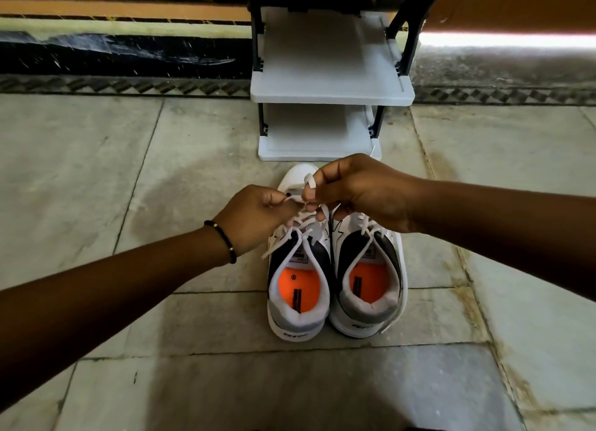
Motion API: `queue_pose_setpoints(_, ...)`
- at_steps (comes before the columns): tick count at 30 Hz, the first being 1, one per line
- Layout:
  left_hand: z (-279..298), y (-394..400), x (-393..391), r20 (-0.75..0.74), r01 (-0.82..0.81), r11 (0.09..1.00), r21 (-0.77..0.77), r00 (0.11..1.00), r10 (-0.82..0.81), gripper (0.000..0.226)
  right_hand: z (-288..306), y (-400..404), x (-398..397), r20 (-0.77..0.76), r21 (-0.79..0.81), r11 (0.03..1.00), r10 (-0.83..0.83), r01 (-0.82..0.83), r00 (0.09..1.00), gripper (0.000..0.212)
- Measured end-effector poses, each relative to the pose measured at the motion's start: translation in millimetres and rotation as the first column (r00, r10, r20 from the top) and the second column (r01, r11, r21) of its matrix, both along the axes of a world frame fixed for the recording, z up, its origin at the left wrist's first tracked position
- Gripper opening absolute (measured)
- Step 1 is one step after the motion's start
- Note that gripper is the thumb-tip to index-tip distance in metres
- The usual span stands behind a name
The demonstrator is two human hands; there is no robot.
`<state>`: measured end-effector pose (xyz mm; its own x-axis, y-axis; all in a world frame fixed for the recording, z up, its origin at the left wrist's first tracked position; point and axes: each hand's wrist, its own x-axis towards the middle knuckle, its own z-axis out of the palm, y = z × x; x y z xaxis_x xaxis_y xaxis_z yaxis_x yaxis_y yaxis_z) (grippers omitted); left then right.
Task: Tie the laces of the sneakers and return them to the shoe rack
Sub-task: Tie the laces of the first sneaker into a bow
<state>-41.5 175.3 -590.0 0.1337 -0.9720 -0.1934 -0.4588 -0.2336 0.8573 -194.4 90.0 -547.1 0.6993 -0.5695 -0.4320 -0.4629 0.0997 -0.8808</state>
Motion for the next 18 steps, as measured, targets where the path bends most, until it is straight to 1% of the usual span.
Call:
queue_pose_setpoints(2,6.8,0.1,-6.4,-0.204,-0.111,0.993,0.051,0.972,0.119,0.022,-0.1,2.6,0.2,0.014,-0.001,1.0,-0.007,0.007,1.0,0.009)
queue_pose_setpoints(4,11.5,0.3,-8.2,-0.456,-0.158,0.976,0.148,0.865,0.209,0.033,-0.8,4.7,1.0,0.02,-0.005,0.998,-0.061,0.061,0.998,0.007)
queue_pose_setpoints(5,13.5,0.1,-7.2,-0.537,-0.156,0.967,0.201,0.808,0.242,0.033,-0.9,6.2,1.3,0.021,-0.014,0.996,-0.09,0.091,0.996,0.009)
queue_pose_setpoints(7,17.9,0.0,-2.2,-0.62,-0.16,0.947,0.279,0.723,0.304,0.025,0.9,8.7,0.4,0.027,-0.049,0.989,-0.141,0.142,0.99,0.013)
queue_pose_setpoints(8,17.9,-0.5,2.4,-0.631,-0.18,0.941,0.285,0.704,0.326,0.024,2.8,9.0,-1.0,0.035,-0.086,0.983,-0.163,0.165,0.986,0.015)
queue_pose_setpoints(9,16.8,-1.5,7.5,-0.626,-0.207,0.94,0.272,0.703,0.336,0.025,5.1,8.5,-3.2,0.037,-0.144,0.973,-0.177,0.18,0.984,0.019)
queue_pose_setpoints(11,9.8,-2.2,20.2,-0.574,-0.262,0.93,0.257,0.733,0.365,0.027,7.8,4.0,-9.6,-0.009,-0.305,0.937,-0.182,0.171,0.983,0.025)
queue_pose_setpoints(12,3.5,-1.4,27.9,-0.54,-0.288,0.917,0.275,0.743,0.396,0.026,8.4,0.8,-13.8,-0.048,-0.385,0.91,-0.188,0.155,0.981,0.026)
queue_pose_setpoints(14,-11.2,2.3,44.2,-0.454,-0.354,0.862,0.363,0.74,0.495,0.025,8.2,-6.6,-22.5,-0.141,-0.518,0.851,-0.191,0.092,0.972,0.03)
queue_pose_setpoints(15,-18.2,5.0,51.7,-0.418,-0.381,0.827,0.413,0.728,0.544,0.025,7.3,-9.8,-27.0,-0.227,-0.569,0.822,-0.17,0.011,0.959,0.033)
queue_pose_setpoints(16,-24.3,8.4,57.5,-0.376,-0.397,0.792,0.464,0.721,0.582,0.025,5.9,-13.0,-31.5,-0.354,-0.587,0.802,-0.13,-0.111,0.926,0.036)
queue_pose_setpoints(17,-28.9,11.6,61.3,-0.327,-0.412,0.759,0.504,0.722,0.609,0.022,3.7,-15.3,-36.0,-0.493,-0.554,0.797,-0.08,-0.241,0.866,0.037)
queue_pose_setpoints(18,-32.8,14.1,63.9,-0.266,-0.433,0.722,0.54,0.726,0.634,0.018,0.9,-16.1,-40.0,-0.619,-0.489,0.797,-0.031,-0.355,0.785,0.036)
